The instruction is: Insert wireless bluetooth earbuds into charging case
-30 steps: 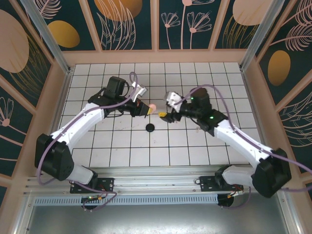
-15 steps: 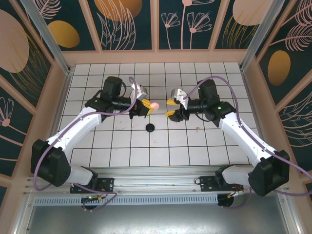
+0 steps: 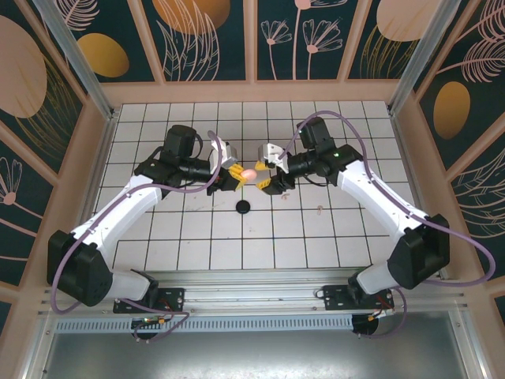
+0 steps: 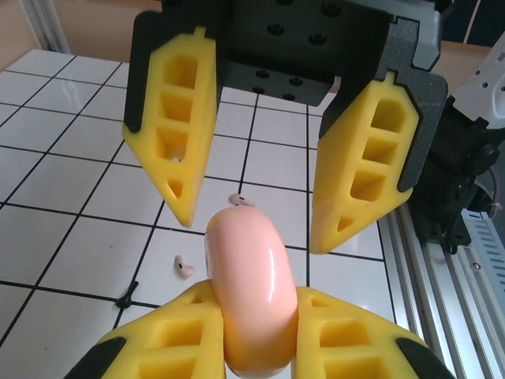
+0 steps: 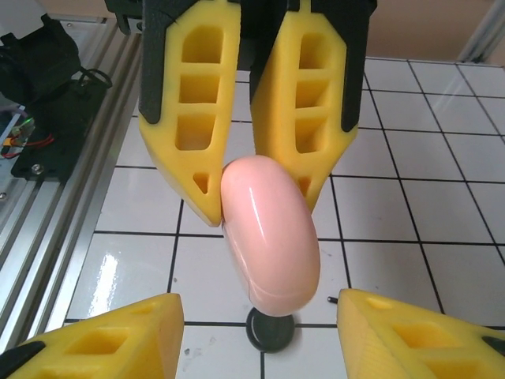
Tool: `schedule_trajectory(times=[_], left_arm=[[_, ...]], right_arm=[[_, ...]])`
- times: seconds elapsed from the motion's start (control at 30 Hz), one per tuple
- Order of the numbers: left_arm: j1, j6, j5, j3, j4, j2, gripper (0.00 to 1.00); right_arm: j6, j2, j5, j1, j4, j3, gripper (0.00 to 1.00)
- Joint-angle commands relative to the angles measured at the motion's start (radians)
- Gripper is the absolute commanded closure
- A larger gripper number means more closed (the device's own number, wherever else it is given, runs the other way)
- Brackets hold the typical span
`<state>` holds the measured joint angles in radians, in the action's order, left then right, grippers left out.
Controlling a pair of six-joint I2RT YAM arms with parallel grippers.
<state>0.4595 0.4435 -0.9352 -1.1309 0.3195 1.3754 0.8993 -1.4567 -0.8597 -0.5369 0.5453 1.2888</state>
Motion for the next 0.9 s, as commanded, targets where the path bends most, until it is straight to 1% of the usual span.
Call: schedule_trajectory(times=[0.0, 0.1, 0.3, 0.47, 0.57, 0.67, 0.7, 0.73, 0.77, 0.8, 0.83, 0.87], left_arm=[[0.002, 0.042, -0.023, 0.006, 0.021, -0.033, 0.91], [0.002, 0.050, -0.017, 0.006, 0.027, -0.037, 0.91], [0.004, 0.055, -0.021, 0.003, 0.029, -0.046, 0.92], [0.005, 0.061, -0.019, 0.010, 0.032, -0.051, 0.92], [0.005, 0.068, -0.004, 0.016, 0.036, -0.054, 0.92], [0.005, 0.067, 0.004, 0.019, 0.036, -0.054, 0.91], [0.006, 0.064, 0.007, 0.019, 0.034, -0.053, 0.88], [0.006, 0.062, 0.009, 0.019, 0.032, -0.052, 0.84], [0.005, 0.054, 0.013, 0.020, 0.023, -0.054, 0.77], [0.006, 0.039, 0.014, 0.023, 0.007, -0.056, 0.67], [0.006, 0.029, 0.009, 0.027, -0.008, -0.059, 0.63], [0.006, 0.019, -0.001, 0.036, -0.031, -0.063, 0.61]], right_arm=[[0.049, -0.024, -0.046, -0.005, 0.055, 0.056, 0.46], [0.061, -0.042, -0.061, -0.028, 0.067, 0.076, 0.52], [0.081, -0.073, -0.081, -0.035, 0.087, 0.112, 0.57], [0.090, -0.096, -0.109, -0.037, 0.103, 0.142, 0.64], [0.095, -0.097, -0.119, -0.037, 0.104, 0.144, 0.70], [0.099, -0.095, -0.125, -0.037, 0.104, 0.148, 0.81], [0.100, -0.092, -0.125, -0.035, 0.104, 0.148, 0.84], [0.100, -0.086, -0.125, -0.034, 0.103, 0.145, 0.86], [0.098, -0.078, -0.129, -0.030, 0.094, 0.137, 0.88], [0.088, -0.067, -0.135, -0.024, 0.077, 0.120, 0.90], [0.072, -0.052, -0.145, -0.016, 0.054, 0.104, 0.90], [0.044, -0.030, -0.163, -0.017, 0.016, 0.077, 0.90]])
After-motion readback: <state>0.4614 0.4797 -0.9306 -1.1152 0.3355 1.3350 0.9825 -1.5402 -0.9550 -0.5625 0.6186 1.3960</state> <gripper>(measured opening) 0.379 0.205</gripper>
